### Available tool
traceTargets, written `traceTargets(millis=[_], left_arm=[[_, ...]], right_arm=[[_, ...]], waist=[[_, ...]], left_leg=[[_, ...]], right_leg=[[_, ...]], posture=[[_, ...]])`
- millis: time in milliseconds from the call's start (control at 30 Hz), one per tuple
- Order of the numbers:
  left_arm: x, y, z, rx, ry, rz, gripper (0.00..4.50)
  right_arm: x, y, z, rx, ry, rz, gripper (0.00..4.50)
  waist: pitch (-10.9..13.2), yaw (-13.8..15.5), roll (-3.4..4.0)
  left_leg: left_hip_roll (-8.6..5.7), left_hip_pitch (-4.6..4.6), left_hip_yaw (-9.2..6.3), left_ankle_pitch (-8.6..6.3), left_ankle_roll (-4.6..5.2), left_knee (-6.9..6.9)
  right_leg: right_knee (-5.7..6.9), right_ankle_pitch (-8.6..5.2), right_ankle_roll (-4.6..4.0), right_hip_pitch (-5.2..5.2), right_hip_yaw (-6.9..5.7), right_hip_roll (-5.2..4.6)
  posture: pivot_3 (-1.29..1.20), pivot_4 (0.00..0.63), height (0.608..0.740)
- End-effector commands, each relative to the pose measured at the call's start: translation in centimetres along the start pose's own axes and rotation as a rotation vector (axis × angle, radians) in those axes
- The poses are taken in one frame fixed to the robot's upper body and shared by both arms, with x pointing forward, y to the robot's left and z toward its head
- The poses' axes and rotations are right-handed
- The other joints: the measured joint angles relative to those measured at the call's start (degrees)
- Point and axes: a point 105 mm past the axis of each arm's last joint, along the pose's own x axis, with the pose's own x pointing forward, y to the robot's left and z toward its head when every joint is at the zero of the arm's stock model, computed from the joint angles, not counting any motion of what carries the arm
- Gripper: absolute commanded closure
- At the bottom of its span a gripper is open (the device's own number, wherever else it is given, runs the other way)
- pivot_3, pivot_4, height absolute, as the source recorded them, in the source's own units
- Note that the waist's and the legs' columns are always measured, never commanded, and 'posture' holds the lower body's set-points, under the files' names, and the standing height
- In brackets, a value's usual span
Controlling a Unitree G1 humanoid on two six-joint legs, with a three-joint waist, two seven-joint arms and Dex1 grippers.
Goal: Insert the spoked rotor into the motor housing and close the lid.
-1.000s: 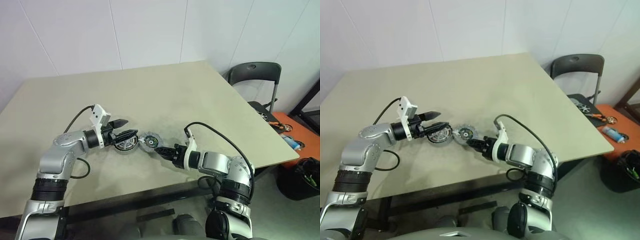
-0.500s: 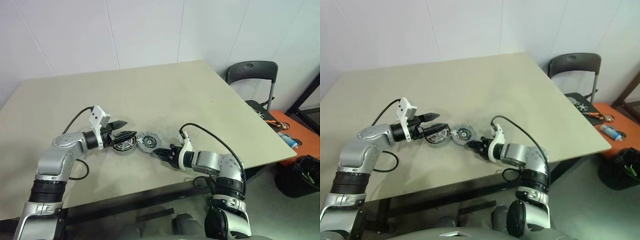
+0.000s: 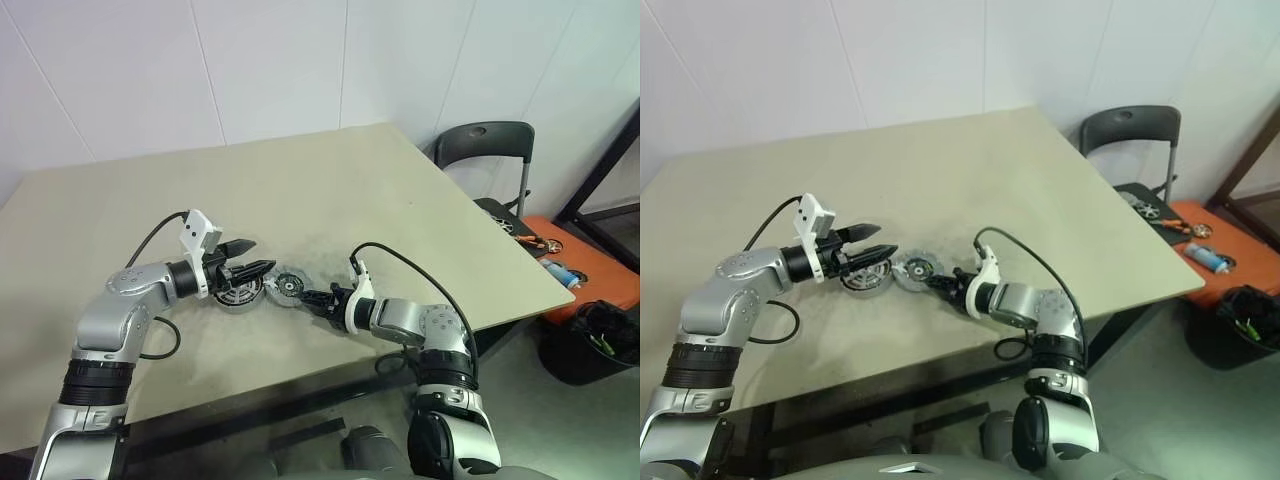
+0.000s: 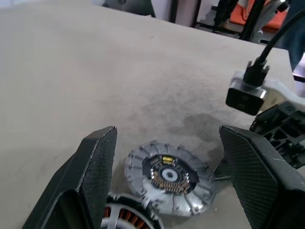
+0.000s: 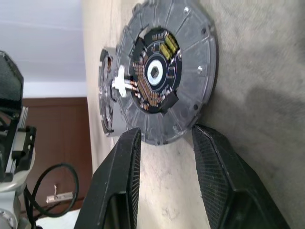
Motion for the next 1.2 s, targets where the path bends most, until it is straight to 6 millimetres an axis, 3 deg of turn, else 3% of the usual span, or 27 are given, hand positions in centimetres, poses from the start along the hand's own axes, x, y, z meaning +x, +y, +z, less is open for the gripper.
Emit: traceTargets(millis=[33,267,367,500,867,1200], left_arm=[[0.0,-0.3,1.6,0.029,-0.048,-0.010,0.86],[0.2,-0.5,1.7,0.027,-0.056,-0.010,0.86],[0.2,-0.4,1.7,0.027,-0.059,-0.006,0.86],[0.1,-0.2,1.6,0.025,-0.060,0.002,0.86],[0.2,-0.1,1.5,0.026,-0.060,0.003,0.86],[0.6,-0.2,1.4,0.026,-0.060,-0.010,0.86]], right_arm=[[1.9,2.1,0.4,-0.008,-0.031,0.037,2.76],[2.8,3.5,0.5,-0.048,-0.028,0.086,2.76],[3.0,3.9,0.8,-0.071,-0.038,0.093,3.34],[2.7,4.6,1.4,-0.115,-0.057,0.114,4.49],[1.2,2.7,3.2,-0.146,-0.125,0.051,4.49],[-0.6,2.7,4.1,-0.136,-0.168,0.079,4.49]], waist=[[0.00,0.00,0.00],[0.01,-0.06,0.01],[0.01,-0.08,0.01],[0.01,-0.03,0.01],[0.03,0.06,0.04],[0.12,0.59,0.19]], left_leg=[[0.00,0.02,0.00,0.00,0.00,0.00],[0.00,0.02,0.00,0.00,0.00,-0.01],[0.01,0.01,0.00,0.00,0.00,-0.08],[0.01,0.02,0.00,0.00,0.00,-0.05],[0.01,-0.10,-0.01,0.00,0.00,-0.19],[0.00,-0.80,-0.08,0.00,0.00,-0.12]], right_leg=[[0.01,0.00,-0.01,0.01,0.00,0.00],[0.00,0.00,-0.01,0.00,0.01,0.00],[-0.01,0.00,-0.01,-0.04,0.01,0.01],[-0.01,0.00,-0.01,-0.03,0.00,0.01],[-0.17,0.00,0.01,-0.11,0.00,0.00],[-0.56,0.13,0.21,-0.41,-0.04,-0.03]], posture=[[0.00,0.000,0.740],[0.00,0.000,0.740],[0.00,0.000,0.740],[0.00,0.000,0.740],[0.00,0.000,0.740],[0.00,0.000,0.740]])
